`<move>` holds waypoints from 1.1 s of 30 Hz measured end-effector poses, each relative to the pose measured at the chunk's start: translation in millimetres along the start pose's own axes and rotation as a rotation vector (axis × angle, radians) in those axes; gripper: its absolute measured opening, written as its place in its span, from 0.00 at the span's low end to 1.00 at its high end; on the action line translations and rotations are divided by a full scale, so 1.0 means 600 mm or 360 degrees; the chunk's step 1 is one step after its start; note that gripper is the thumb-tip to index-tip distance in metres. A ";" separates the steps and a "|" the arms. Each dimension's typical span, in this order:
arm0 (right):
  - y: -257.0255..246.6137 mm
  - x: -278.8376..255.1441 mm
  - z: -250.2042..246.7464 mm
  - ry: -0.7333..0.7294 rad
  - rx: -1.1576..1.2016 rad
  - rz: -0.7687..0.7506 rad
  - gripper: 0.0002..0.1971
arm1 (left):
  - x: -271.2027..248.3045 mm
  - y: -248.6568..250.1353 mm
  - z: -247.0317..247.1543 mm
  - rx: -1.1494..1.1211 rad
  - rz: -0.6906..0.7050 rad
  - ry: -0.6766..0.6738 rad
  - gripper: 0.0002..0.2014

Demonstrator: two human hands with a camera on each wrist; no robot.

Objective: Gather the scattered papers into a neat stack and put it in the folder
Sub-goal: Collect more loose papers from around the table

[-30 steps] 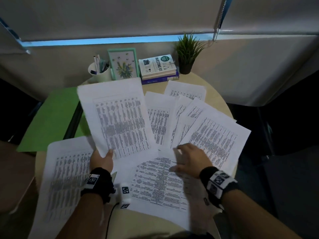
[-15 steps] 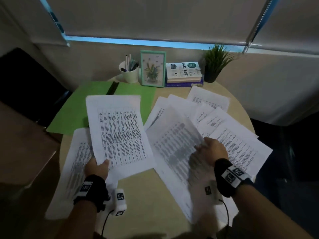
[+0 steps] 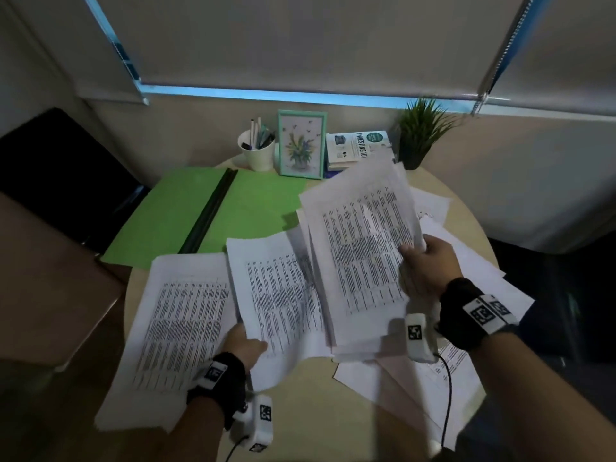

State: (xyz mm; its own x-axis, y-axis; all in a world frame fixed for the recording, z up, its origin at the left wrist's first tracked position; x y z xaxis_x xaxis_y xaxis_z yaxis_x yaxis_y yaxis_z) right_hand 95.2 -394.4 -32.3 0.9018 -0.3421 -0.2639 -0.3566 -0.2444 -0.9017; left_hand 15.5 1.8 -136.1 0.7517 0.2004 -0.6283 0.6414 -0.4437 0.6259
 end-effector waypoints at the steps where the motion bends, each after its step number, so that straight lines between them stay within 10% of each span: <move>1: 0.000 -0.001 -0.005 0.0017 -0.0093 -0.0028 0.09 | -0.006 -0.005 0.005 -0.0010 0.0007 -0.0014 0.20; 10: -0.116 0.009 -0.083 0.0330 -0.0026 -0.0427 0.02 | -0.018 -0.020 0.013 -0.0211 -0.0073 0.0064 0.18; 25: 0.071 -0.043 0.171 -0.0310 -0.0508 0.0228 0.12 | 0.034 0.038 -0.003 -0.0449 -0.0110 0.0371 0.10; 29: 0.087 -0.061 0.188 -0.0341 -0.0586 0.0220 0.14 | 0.024 0.058 0.012 -0.0156 0.0048 0.0293 0.40; 33: 0.085 -0.061 0.196 -0.0407 -0.0494 0.0181 0.21 | 0.016 0.093 0.014 0.0010 0.0180 0.0317 0.27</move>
State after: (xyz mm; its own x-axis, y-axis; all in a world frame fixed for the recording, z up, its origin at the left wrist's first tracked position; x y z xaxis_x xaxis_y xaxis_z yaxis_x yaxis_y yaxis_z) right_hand 72.6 -287.5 -109.0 0.8702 -0.1558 -0.4674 -0.4785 -0.4932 -0.7265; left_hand 57.4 -28.1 -111.1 0.8348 0.3169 -0.4502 0.5506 -0.4787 0.6839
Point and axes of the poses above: each hand's wrist, its own x-axis towards the middle knuckle, its own z-axis out of the palm, y = z × x, the point moved 7 cm from there along x, towards the middle knuckle, and after that the axes turned 1 degree about -y, right-handed, at the moved point
